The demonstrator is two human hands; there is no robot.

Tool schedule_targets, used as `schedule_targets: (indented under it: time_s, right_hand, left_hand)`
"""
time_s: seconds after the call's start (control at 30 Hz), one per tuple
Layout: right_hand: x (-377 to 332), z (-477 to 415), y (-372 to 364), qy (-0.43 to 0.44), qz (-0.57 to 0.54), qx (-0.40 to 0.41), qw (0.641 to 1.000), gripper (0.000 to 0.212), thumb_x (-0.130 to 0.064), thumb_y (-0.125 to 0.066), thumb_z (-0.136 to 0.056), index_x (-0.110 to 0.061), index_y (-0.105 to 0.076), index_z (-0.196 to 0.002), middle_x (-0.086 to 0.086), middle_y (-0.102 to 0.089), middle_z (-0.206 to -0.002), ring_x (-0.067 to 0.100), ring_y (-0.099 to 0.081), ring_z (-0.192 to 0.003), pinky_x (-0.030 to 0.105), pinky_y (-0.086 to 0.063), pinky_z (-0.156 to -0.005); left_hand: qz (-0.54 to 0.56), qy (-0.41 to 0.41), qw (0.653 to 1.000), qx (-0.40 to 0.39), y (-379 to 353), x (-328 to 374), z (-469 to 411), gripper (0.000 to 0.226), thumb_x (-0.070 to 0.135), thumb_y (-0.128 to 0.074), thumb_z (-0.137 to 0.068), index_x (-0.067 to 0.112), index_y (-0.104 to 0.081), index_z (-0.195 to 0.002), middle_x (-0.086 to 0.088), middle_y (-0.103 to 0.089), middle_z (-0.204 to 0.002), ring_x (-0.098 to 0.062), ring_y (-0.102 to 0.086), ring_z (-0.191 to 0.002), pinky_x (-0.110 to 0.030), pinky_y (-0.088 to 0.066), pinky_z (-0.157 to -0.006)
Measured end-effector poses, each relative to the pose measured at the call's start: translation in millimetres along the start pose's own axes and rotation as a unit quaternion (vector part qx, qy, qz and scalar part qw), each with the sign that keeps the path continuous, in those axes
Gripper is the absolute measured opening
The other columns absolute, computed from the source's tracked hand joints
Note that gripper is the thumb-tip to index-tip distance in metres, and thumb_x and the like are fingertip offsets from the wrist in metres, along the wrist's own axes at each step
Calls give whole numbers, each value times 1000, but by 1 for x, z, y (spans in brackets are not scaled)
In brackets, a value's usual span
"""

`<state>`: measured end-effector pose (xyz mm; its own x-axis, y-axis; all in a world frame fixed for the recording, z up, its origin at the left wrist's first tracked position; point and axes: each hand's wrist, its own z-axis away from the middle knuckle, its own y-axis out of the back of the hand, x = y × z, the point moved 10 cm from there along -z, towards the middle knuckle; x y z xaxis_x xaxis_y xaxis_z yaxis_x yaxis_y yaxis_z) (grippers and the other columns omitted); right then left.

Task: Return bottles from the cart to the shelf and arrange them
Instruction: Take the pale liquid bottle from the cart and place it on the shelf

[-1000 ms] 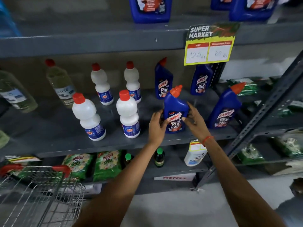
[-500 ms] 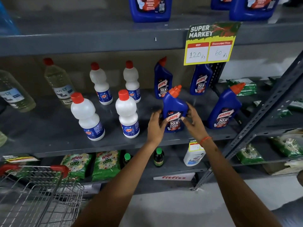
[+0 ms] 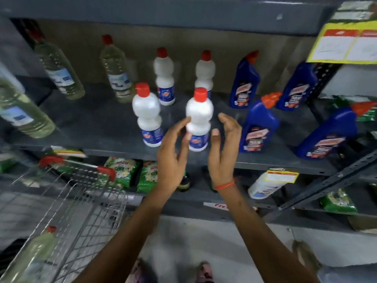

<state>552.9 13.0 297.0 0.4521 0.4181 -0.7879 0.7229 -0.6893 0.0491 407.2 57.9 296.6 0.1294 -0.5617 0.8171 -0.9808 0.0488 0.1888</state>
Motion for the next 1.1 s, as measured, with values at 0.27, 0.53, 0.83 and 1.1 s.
schedule_targets:
  time_s: [0.27, 0.53, 0.83, 1.1]
  right_hand:
    - [-48, 103, -218, -61, -103, -193, 974, 29, -11, -44, -94, -20, -47, -122, 0, -50, -122, 21, -50, -120, 43, -41, -106]
    - [-31, 265, -413, -167, -76, -425, 887, 48, -33, -35, -90, -1, -52, -121, 19, -57, -122, 26, -53, -114, 36, -42, -100]
    - [68, 472, -522, -313, 85, -621, 714, 32, -7, -49, -89, 3, -52, -119, 24, -58, -123, 36, -55, -116, 41, -45, -96]
    - [139, 592, -547, -386, 159, -720, 554, 44, -13, -49, -92, 0, -40, -133, 19, -46, -141, 35, -46, -129, 40, -41, -106]
  left_hand:
    - [-98, 108, 971, 192, 223, -74, 44, 26, 11, -46, -97, 5, -58, -120, 8, -60, -121, 6, -54, -114, -16, -43, -97]
    - [-173, 256, 899, 311, 381, -189, 138, 24, 17, -45, -98, 16, -56, -120, 3, -63, -118, 2, -60, -103, -19, -50, -89]
    - [-263, 535, 767, 237, 489, -363, 314, 40, 26, -51, -95, 7, -48, -130, -14, -57, -134, -30, -53, -123, -39, -41, -104]
    - [-366, 627, 687, 30, 527, -444, 410, 88, 21, -74, -77, 2, -23, -146, -20, -32, -152, -37, -31, -138, -45, -32, -113]
